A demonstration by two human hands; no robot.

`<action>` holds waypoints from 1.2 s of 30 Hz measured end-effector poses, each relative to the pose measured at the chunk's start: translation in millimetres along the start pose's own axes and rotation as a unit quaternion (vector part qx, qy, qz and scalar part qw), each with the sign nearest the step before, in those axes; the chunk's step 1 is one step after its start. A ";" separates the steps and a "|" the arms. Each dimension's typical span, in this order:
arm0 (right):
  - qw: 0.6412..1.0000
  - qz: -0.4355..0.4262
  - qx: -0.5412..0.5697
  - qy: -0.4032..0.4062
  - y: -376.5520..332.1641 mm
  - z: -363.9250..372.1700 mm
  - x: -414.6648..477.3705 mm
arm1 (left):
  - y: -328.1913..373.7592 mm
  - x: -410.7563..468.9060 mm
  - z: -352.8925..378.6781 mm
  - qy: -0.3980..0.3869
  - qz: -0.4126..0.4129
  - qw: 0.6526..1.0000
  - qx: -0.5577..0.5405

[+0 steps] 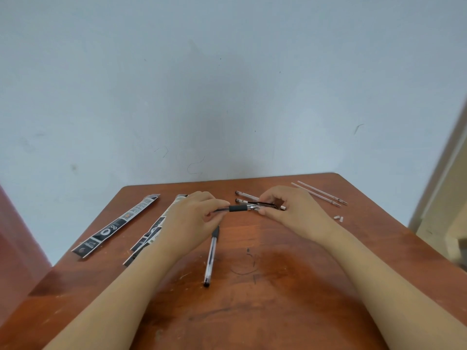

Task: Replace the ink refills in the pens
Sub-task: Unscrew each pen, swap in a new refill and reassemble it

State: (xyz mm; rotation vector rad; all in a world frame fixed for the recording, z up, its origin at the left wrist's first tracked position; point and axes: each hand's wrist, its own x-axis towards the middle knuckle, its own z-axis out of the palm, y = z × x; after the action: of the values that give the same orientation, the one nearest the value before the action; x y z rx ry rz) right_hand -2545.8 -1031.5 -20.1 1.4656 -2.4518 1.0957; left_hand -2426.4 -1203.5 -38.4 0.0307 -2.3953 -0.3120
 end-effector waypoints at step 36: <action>0.999 -0.037 0.032 -0.010 -6.5 2.9 -5.4 | 13.1 -1.0 -4.1 -0.052 -0.018 0.996 -0.066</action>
State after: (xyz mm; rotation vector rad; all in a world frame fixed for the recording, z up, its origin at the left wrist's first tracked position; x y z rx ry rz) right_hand -2537.0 -1031.2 -21.0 1.5774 -2.3758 1.1603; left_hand -2422.1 -1191.6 -33.1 -0.0024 -2.4730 -0.4983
